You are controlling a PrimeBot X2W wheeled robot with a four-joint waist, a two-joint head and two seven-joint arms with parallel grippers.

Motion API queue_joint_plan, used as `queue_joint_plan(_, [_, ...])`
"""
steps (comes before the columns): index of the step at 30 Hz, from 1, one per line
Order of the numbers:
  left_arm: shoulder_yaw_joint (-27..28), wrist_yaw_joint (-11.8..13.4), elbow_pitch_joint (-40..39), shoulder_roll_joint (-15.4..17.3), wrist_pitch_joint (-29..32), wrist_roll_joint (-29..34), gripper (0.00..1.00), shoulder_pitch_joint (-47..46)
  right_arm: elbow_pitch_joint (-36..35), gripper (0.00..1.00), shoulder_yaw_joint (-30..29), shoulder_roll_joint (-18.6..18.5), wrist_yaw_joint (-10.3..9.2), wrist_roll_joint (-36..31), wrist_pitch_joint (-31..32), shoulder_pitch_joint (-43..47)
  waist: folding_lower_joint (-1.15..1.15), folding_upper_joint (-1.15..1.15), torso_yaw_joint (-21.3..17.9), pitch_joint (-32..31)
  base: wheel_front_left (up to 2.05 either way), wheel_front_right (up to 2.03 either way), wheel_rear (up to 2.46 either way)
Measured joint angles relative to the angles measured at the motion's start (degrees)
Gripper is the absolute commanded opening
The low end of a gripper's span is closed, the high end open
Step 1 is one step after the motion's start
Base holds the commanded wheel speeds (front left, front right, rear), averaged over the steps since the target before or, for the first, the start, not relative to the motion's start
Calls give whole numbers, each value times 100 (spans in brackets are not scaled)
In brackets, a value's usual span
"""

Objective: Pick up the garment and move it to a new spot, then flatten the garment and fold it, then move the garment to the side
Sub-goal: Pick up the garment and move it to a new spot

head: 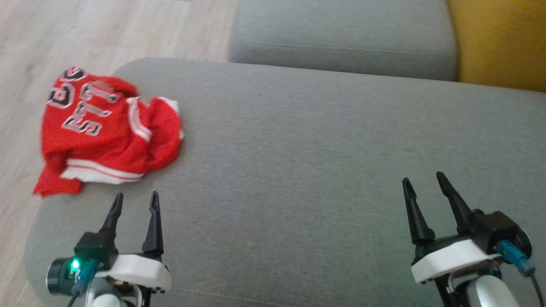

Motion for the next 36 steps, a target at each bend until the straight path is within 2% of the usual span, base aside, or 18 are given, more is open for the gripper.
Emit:
queue_joint_plan(8, [182,70,-78,18,0,-42,100,4,-126,100,79,64,0,-29,60,1,0,0,697,0,0,0,0])
queue_joint_plan(15, [198,90,-115,12,0,-43,100,13,-151,100,96,101,0,-36,73,1,0,0,993,11,0,0,0])
queue_joint_plan(31, [240,80,-145,-32,0,-44,100,-31,-178,100,166,100,0,-34,126,-2,0,0,970,166,0,0,0])
queue_joint_plan(36, [270,38,-155,-46,0,-41,100,-532,-405,100,193,-21,0,-53,299,-116,0,0,886,522,0,0,0])
